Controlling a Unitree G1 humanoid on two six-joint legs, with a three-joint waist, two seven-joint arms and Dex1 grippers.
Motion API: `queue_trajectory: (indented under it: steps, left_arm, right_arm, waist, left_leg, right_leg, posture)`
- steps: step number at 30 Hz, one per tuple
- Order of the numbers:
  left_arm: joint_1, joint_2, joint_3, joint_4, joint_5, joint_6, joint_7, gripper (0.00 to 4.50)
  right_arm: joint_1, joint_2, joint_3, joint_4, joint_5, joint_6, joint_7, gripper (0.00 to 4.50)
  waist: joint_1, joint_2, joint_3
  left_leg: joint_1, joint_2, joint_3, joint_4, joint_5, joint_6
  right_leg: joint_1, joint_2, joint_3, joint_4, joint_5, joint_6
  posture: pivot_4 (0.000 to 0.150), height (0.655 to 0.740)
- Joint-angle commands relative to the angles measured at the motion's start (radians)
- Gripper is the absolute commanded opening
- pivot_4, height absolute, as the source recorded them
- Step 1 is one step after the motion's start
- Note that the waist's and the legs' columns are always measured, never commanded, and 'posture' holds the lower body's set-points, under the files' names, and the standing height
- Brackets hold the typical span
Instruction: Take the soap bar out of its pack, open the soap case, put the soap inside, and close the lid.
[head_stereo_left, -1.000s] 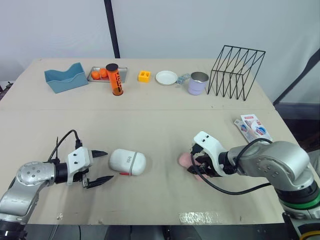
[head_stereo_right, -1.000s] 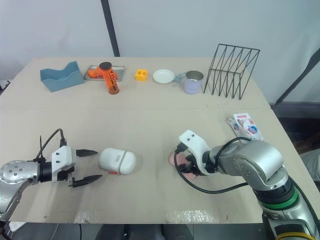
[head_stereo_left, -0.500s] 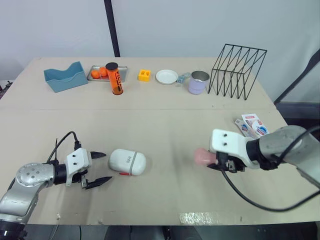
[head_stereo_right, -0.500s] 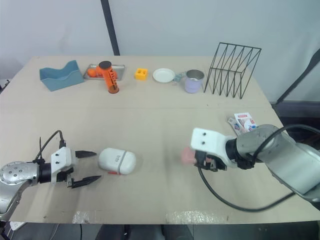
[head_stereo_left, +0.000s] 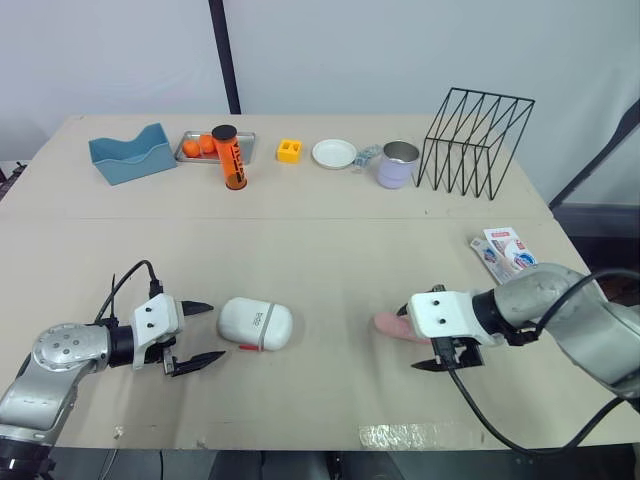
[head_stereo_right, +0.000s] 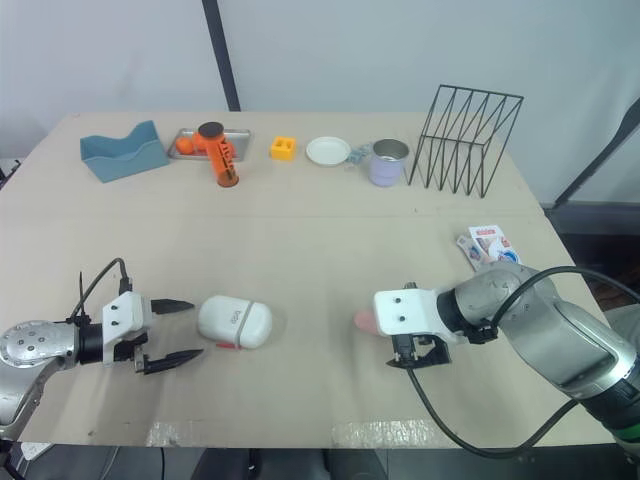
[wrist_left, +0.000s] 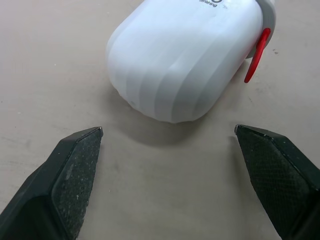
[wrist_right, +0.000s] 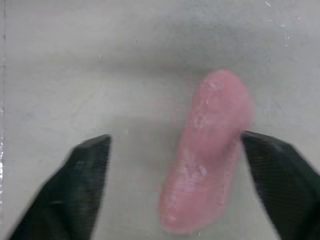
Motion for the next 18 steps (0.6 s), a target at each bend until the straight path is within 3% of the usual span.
queue_trajectory:
  steps: [1, 7, 12, 18]
  left_arm:
    - [0.003, 0.018, 0.034, -0.036, -0.020, 0.001, -0.005, 4.50]
    - [-0.032, 0.051, 0.066, -0.017, -0.051, 0.012, -0.038, 4.50]
    - [-0.106, 0.095, 0.056, 0.023, -0.077, 0.037, -0.112, 4.50]
    - [-0.260, 0.091, -0.019, 0.125, -0.058, 0.035, -0.217, 4.50]
  right_arm:
    - [-0.012, 0.008, -0.068, -0.031, 0.026, 0.047, 0.015, 4.45]
    - [-0.125, 0.057, -0.149, 0.031, 0.069, 0.110, 0.020, 4.45]
    - [-0.225, 0.191, -0.196, 0.022, 0.155, 0.323, -0.066, 4.45]
    - [-0.107, 0.261, -0.297, -0.124, 0.325, 0.331, -0.055, 4.45]
  waist:
    - [0.000, 0.000, 0.000]
    - [-0.003, 0.000, 0.000]
    - [0.000, 0.000, 0.000]
    - [0.006, 0.000, 0.000]
  left_leg:
    - [0.000, 0.000, 0.000, 0.000, 0.000, 0.000]
    - [0.000, 0.000, 0.000, 0.000, 0.000, 0.000]
    - [0.000, 0.001, -0.001, 0.000, 0.001, -0.001]
    - [-0.002, 0.000, -0.004, 0.000, 0.001, -0.001]
  right_leg:
    - [0.000, 0.000, 0.000, 0.000, 0.000, 0.000]
    - [0.000, 0.000, -0.001, 0.000, 0.000, -0.001]
    - [0.000, 0.001, -0.003, 0.000, 0.001, -0.002]
    - [0.000, 0.000, -0.007, 0.000, 0.001, -0.002]
  posture:
    - [0.150, 0.7371]
    - [0.150, 0.7371]
    - [0.150, 0.7371]
    - [0.150, 0.7371]
